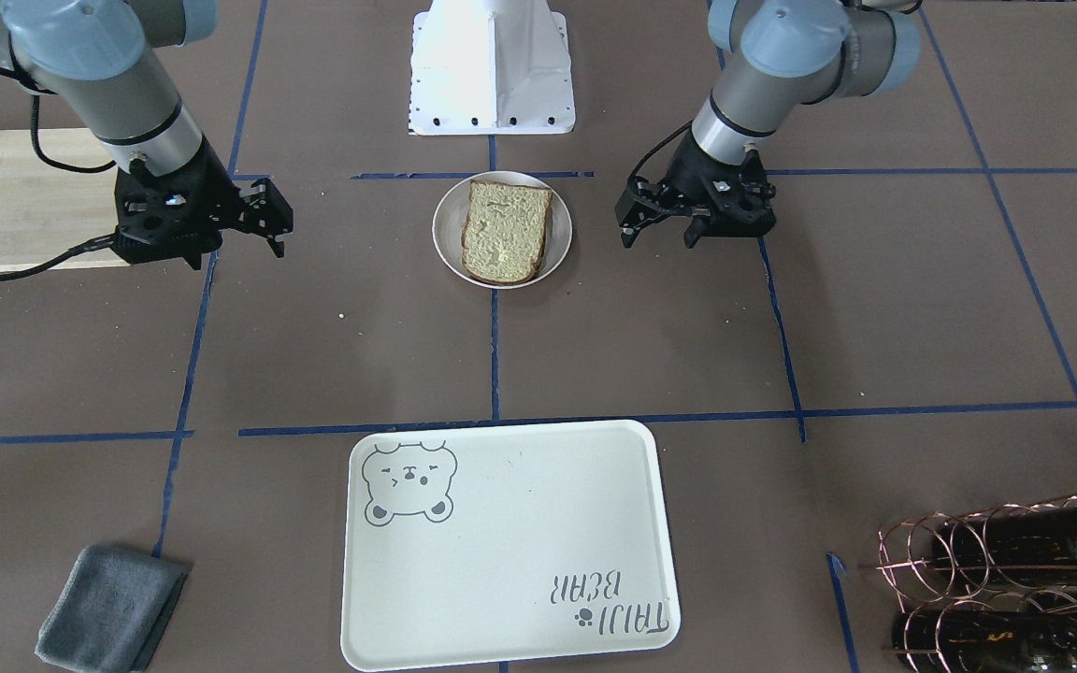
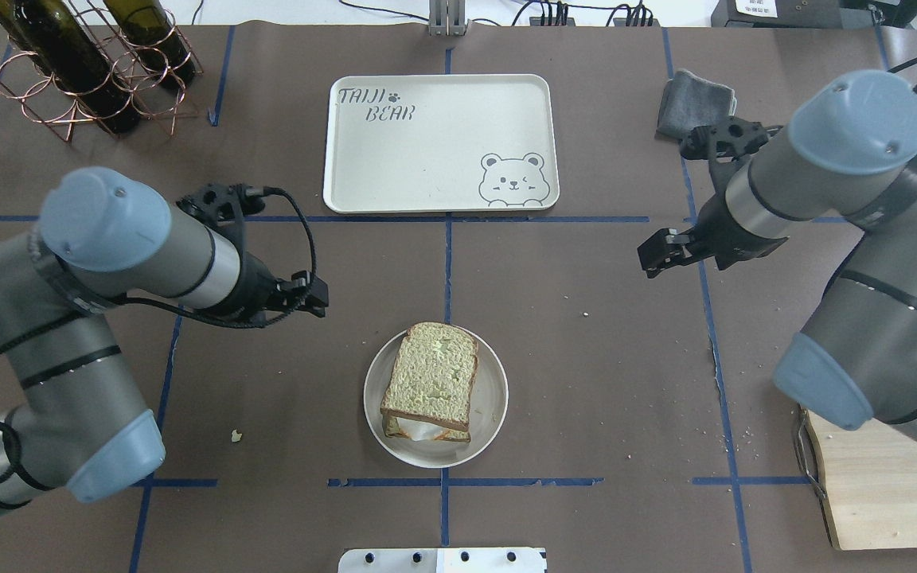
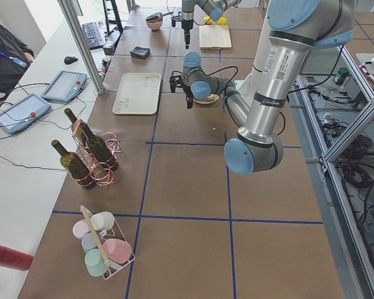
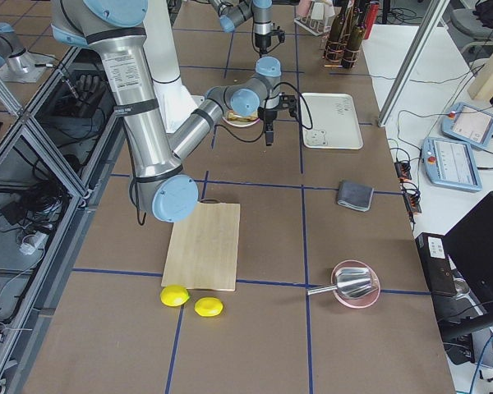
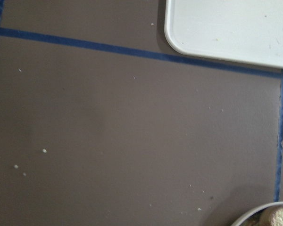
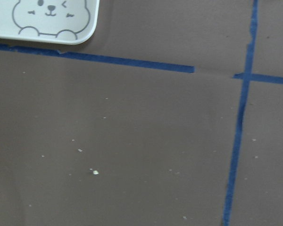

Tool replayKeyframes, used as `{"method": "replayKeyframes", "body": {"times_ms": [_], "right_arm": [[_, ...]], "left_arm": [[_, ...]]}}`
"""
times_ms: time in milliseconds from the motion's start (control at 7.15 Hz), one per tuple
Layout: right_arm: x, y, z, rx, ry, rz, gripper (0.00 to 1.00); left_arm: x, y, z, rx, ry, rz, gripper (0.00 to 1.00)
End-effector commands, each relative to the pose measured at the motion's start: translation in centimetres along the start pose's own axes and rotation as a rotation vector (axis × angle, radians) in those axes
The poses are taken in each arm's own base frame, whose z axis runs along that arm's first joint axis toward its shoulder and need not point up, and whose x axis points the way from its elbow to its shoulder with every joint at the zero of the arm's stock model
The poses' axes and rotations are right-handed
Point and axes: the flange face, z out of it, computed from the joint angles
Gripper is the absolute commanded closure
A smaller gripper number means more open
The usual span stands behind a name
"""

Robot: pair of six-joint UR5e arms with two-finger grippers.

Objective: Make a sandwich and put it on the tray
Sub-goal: 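Withdraw the right gripper while the left gripper reaches to the plate rim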

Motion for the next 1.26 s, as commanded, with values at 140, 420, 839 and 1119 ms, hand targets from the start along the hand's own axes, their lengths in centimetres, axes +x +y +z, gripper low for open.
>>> {"method": "replayKeyframes", "body": {"times_ms": [140,420,839,1119], "right_arm": [[11.5,-0.8,-2.0,-0.033,0.015,-0.078,0.00],[15.6,-0.6,-2.8,-0.044,0.006,-0.087,0.00],[17.6,-1.0,-3.4,-0.048,-0.011,-0.075,0.00],[17.9,-0.9,-3.6,-0.045,-0.011,-0.071,0.00]], "left_arm": [[4.2,5.1,5.6,-0.062,-0.026,0.007,0.46],[5.0,6.0,7.1,-0.081,-0.039,0.016,0.52],[5.6,8.3,9.9,-0.116,-0.026,0.046,0.55],[5.4,8.1,10.3,-0.114,-0.015,0.048,0.68]]}}
